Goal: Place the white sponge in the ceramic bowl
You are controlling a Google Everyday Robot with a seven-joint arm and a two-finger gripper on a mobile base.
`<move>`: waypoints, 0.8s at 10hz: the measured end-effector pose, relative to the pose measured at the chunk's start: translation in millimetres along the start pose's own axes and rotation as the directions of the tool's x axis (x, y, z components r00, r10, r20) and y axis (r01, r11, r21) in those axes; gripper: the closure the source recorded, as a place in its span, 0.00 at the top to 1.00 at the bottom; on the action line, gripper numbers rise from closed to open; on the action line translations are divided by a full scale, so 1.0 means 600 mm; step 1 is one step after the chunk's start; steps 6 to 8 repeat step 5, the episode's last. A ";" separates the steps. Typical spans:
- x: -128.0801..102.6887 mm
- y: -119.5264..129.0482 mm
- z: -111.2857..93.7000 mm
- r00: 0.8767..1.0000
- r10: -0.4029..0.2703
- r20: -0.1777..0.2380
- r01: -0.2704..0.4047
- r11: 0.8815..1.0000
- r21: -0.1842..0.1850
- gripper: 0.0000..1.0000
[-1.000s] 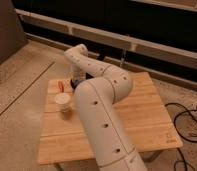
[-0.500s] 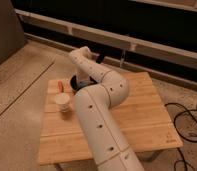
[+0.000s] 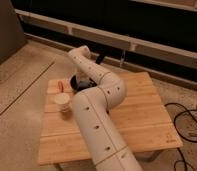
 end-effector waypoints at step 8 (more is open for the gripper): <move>0.000 -0.001 0.000 1.000 0.003 -0.004 -0.003 1.000 -0.002 0.80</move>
